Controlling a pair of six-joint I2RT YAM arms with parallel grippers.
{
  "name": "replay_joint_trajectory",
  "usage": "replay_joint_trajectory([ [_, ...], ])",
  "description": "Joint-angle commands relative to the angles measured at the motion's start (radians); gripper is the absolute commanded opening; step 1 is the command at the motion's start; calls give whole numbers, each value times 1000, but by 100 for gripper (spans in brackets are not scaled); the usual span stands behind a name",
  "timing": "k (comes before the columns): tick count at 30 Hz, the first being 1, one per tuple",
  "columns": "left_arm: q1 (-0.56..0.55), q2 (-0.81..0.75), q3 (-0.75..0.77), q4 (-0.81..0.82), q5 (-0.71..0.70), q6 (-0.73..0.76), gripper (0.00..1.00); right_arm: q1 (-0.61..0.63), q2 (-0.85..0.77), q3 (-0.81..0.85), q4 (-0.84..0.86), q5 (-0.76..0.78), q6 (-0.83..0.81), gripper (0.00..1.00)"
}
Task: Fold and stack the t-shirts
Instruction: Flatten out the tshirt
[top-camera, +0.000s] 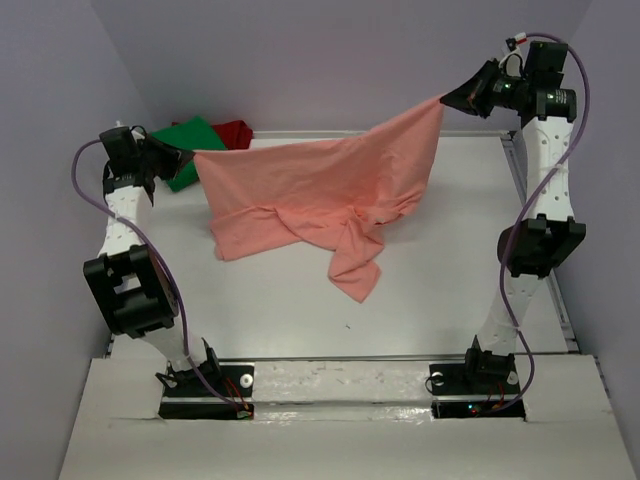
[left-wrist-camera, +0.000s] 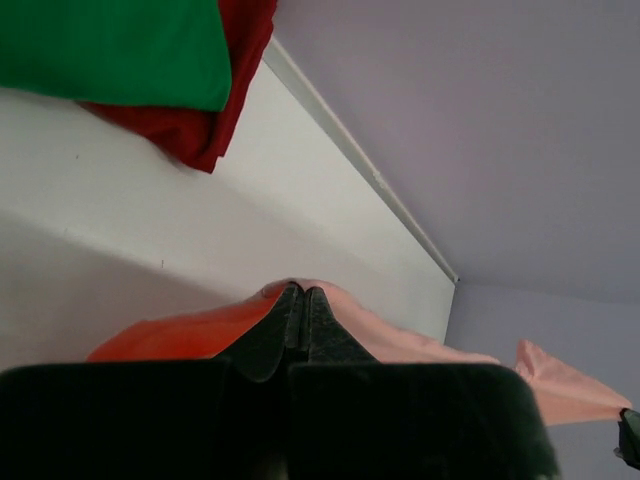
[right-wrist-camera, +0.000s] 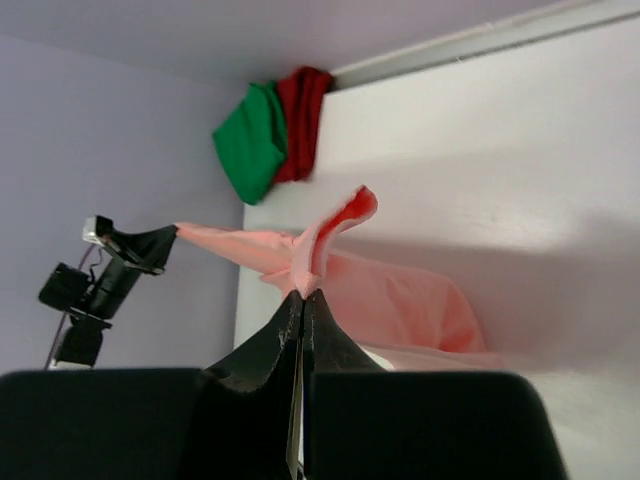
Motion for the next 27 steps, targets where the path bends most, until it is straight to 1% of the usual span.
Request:
replay_joint_trajectory([
  [1,-5,0,72,-17,-10,-7,0,-37,89,123,191,-163,172,0],
  [3,-5,-23,57,15,-1,-26,0,-37,74,62,260,-207,233,0],
  [4,-5,-41,46,41,2,-39,0,-37,36,19,340,-223,247,0],
  [5,-3,-49,40,42,8,-47,0,-37,11,-29,375,-233,258,0],
  [6,-5,-58,36,71,19,-55,0,-37,-15,-102,397,-246,252,0],
  [8,-5,-93,25,114,19,-81,0,-37,-81,-188,437,-267,221,0],
  [9,-3,-109,16,142,18,-96,0,-37,-101,-189,451,-270,209,0],
  [10,-5,-139,-13,209,5,-139,0,-37,-124,-217,454,-272,200,0],
  [12,-8,-159,-59,295,-18,-194,0,-37,-121,-209,463,-270,206,0],
  [13,-15,-164,-69,372,-31,-243,0,-37,-101,-198,481,-269,218,0],
  [14,-23,-156,-66,387,-48,-260,0,-37,-92,-195,520,-267,245,0],
  [15,-34,-128,-40,404,-67,-275,0,-37,-75,-199,638,-272,328,0],
  [16,-38,-112,-21,414,-67,-301,0,-37,-70,-201,706,-278,376,0],
  [17,-41,-101,-3,424,-64,-317,0,-37,-67,-205,794,-295,490,0],
  [18,-44,-97,20,458,-62,-335,0,-37,-64,-212,977,-303,555,0],
  [19,-49,-112,19,490,-62,-358,0,-37,-62,-216,1049,-310,607,0],
  [20,-52,-130,16,516,-70,-392,0,-37,-64,-215,1119,-329,702,0],
  [21,-55,-149,16,533,-74,-394,0,-37,-70,-222,1185,-339,757,0],
  [22,-60,-185,32,541,-76,-389,0,-37,-84,-244,1363,-349,816,0],
  [23,-63,-204,46,541,-68,-379,0,-37,-102,-309,1461,-356,879,0],
  [24,-64,-242,63,541,-61,-368,0,-37,-145,-343,1614,-365,982,0],
  [26,-63,-287,68,541,-50,-368,0,-37,-194,-411,1739,-370,1067,0],
  [27,-60,-310,71,543,-38,-368,0,-37,-223,-476,1779,-375,1124,0],
])
